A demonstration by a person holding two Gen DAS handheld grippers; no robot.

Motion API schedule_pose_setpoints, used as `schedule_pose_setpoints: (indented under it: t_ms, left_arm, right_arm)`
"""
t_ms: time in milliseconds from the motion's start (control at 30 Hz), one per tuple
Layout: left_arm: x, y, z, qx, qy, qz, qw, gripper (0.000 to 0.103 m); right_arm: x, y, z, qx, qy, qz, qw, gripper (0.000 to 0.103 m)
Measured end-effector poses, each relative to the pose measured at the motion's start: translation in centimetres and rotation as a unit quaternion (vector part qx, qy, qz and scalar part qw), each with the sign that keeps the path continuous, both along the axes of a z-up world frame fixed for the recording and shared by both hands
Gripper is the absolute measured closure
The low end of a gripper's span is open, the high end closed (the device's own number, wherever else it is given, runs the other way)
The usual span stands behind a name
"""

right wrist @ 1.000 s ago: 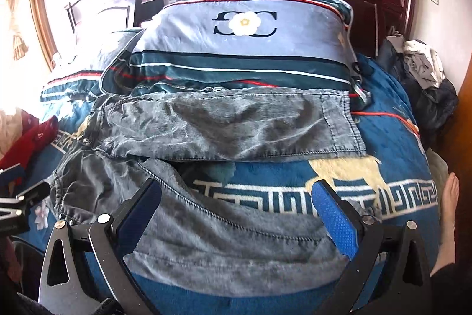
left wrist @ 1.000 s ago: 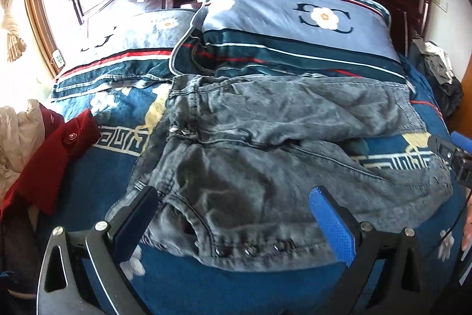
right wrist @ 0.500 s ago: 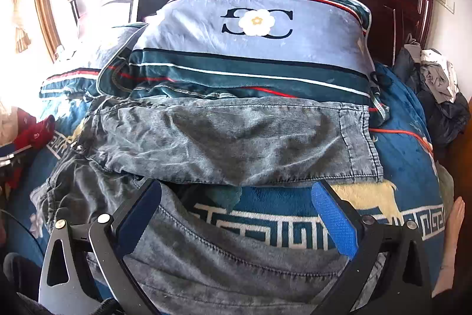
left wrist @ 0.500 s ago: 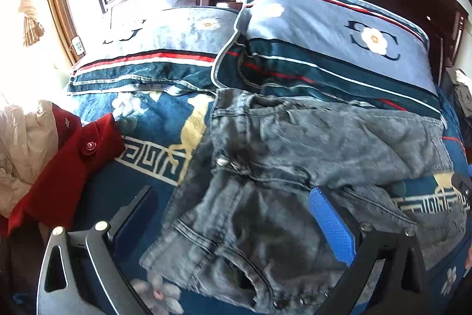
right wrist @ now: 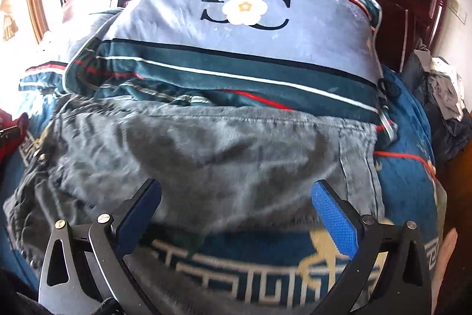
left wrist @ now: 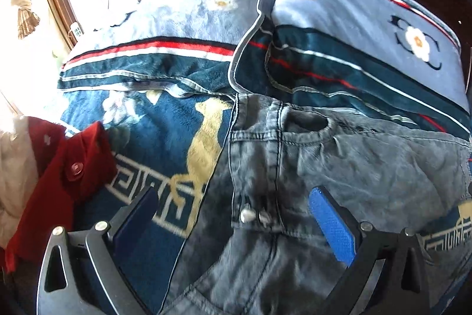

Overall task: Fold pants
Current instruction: 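Move both grippers down to the waistband of the grey jeans, then close both grippers on the jeans waistband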

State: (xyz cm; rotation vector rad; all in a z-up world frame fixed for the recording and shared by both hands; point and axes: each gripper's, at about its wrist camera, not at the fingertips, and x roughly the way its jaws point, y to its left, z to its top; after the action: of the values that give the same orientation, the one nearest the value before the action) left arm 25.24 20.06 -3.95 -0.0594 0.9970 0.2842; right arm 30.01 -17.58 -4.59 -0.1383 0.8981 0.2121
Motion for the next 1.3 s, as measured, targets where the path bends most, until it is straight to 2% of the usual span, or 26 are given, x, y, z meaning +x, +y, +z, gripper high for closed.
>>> schedule_pose_setpoints:
  t_ms: [167, 300, 400, 667, 800, 933, 1067, 1133, 1233, 1300]
  left_arm:
    - [3.6, 1.6, -1.6, -0.001, 0.019, 0.002, 0.9998, 0.000]
    - [6.0, 3.4, -2.7, -0.020, 0.025, 0.011, 0.9994, 0.000]
    - [7.8, 4.5, -3.6, -0.026, 0.027, 0.017, 0.9992, 0.000]
    - [11.5, 5.4, -6.4, -0.035, 0.045, 0.014, 0.9983, 0.000]
    - [12.6, 5.4, -7.3, -0.034, 0.052, 0.007, 0.9981, 0.000]
    - [13.7, 5.6, -7.9, -0.037, 0.058, -0.003, 0.9976, 0.000]
    - [15.0, 5.7, -8.7, -0.032, 0.065, -0.010, 0.9973, 0.000]
    - [15.4, 5.8, -9.3, -0.031, 0.070, -0.012, 0.9970, 0.000]
    - [15.7, 5.6, -9.8, -0.036, 0.070, -0.016, 0.9968, 0.000]
    - [15.8, 5.7, -10.1, -0.049, 0.070, -0.020, 0.9961, 0.004]
  right_arm:
    - [4.2, 1.1, -1.2, -0.015, 0.008, 0.035, 0.999, 0.001]
    - [6.7, 1.7, -2.2, -0.006, 0.027, 0.077, 0.997, 0.001]
    - [8.3, 2.2, -2.7, -0.026, 0.027, 0.106, 0.994, 0.001]
    - [12.7, 2.6, -3.8, -0.038, 0.027, 0.136, 0.990, 0.001]
    - [14.0, 3.3, -5.0, -0.066, 0.038, 0.166, 0.983, 0.001]
    - [14.6, 4.5, -6.8, -0.098, 0.067, 0.214, 0.970, 0.001]
    - [14.9, 5.1, -9.2, -0.129, 0.098, 0.228, 0.960, 0.001]
    - [14.9, 4.9, -9.7, -0.114, 0.104, 0.219, 0.963, 0.005]
    - [14.3, 4.8, -9.6, -0.100, 0.096, 0.226, 0.964, 0.020]
    - [13.5, 5.2, -9.4, -0.107, 0.087, 0.234, 0.962, 0.041]
